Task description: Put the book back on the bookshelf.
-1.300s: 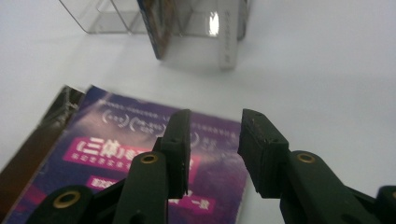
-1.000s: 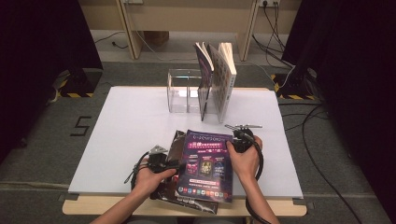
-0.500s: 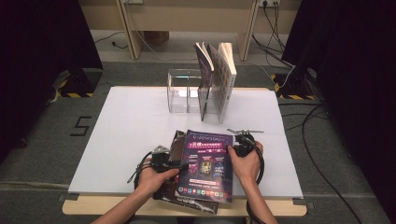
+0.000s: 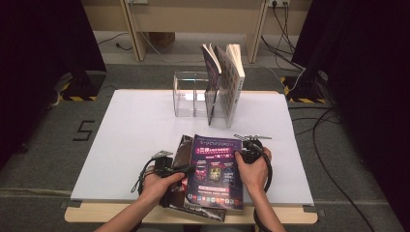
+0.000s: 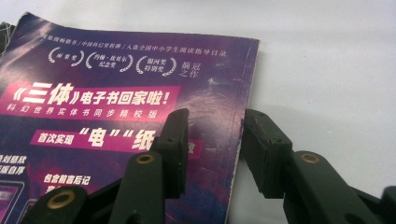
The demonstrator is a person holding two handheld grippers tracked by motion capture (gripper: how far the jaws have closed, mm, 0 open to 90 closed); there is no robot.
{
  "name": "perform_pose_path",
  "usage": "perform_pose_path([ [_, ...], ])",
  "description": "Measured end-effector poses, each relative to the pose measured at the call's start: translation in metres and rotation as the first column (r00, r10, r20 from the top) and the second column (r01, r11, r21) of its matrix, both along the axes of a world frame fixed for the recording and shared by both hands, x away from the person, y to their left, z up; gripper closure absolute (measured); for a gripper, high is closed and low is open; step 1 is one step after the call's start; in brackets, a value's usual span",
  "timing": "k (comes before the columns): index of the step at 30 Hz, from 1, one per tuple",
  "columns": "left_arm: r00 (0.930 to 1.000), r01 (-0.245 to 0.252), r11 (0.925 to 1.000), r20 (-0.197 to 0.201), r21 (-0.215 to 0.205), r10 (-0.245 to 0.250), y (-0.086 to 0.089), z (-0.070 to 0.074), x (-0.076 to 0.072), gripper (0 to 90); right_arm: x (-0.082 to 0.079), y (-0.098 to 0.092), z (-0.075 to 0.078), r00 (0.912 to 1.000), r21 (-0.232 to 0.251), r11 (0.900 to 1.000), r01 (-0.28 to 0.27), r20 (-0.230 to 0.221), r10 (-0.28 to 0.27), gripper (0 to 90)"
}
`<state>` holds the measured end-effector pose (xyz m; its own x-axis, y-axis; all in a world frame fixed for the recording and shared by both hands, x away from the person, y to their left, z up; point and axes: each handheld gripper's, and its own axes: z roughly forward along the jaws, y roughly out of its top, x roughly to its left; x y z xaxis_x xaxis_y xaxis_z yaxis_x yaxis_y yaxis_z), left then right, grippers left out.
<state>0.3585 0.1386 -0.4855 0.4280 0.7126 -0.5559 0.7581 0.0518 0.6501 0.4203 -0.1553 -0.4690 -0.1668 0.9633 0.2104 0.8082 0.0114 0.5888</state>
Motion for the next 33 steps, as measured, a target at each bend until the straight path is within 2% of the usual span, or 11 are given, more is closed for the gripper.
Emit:
perform_pose_path([
  [2,0.9988,0.04,0.9992,-0.03,0.007,-0.04,-0.001,-0.001,0.0,57.5,0.0,0.0,0.0,1.0,-0.004,1.0,0.004,0.007,-0.003,61.7],
  [4,0.9955,0.045,0.9985,-0.082,-0.033,-0.047,-0.001,-0.002,0.0,57.8,-0.001,0.0,-0.001,0.9999,-0.008,1.0,0.008,0.012,-0.008,61.7],
  [6,0.9943,0.025,0.9974,-0.102,-0.068,-0.032,0.0,-0.002,0.0,58.4,-0.001,0.0,-0.001,0.9998,-0.006,1.0,0.014,0.016,-0.014,61.7],
  [8,0.9954,0.004,0.9957,-0.095,-0.093,-0.013,0.001,-0.001,0.002,59.5,-0.002,0.0,-0.001,0.9996,0.0,1.0,0.021,0.017,-0.021,61.7],
  [12,0.9937,0.003,0.9952,-0.111,-0.098,-0.013,0.001,0.0,0.006,59.7,-0.001,0.0,-0.001,0.9998,-0.013,1.0,0.012,0.014,-0.012,61.7],
  [17,0.986,0.006,0.995,-0.165,-0.1,-0.023,0.004,-0.008,0.01,59.6,-0.001,0.001,0.0,0.9998,-0.009,1.0,0.021,0.007,-0.021,61.6],
  [20,0.9782,0.019,0.9903,-0.202,-0.137,-0.047,0.005,-0.01,0.011,62.3,-0.001,0.001,-0.001,0.9997,-0.017,1.0,0.021,0.015,-0.021,61.3],
  [24,0.976,0.015,0.9859,-0.212,-0.167,-0.05,0.005,-0.009,0.009,66.5,0.0,0.001,0.0,0.9996,-0.026,0.999,0.022,0.019,-0.021,60.9],
  [28,0.9781,0.014,0.9891,-0.204,-0.146,-0.044,0.003,-0.009,0.008,64.6,0.0,0.001,0.0,0.9996,-0.027,0.999,0.022,0.017,-0.022,60.9],
  [33,0.98,0.002,0.9879,-0.196,-0.155,-0.033,0.002,-0.007,0.009,64.3,0.0,0.002,0.0,0.9994,-0.028,0.999,0.03,0.019,-0.03,60.9],
])
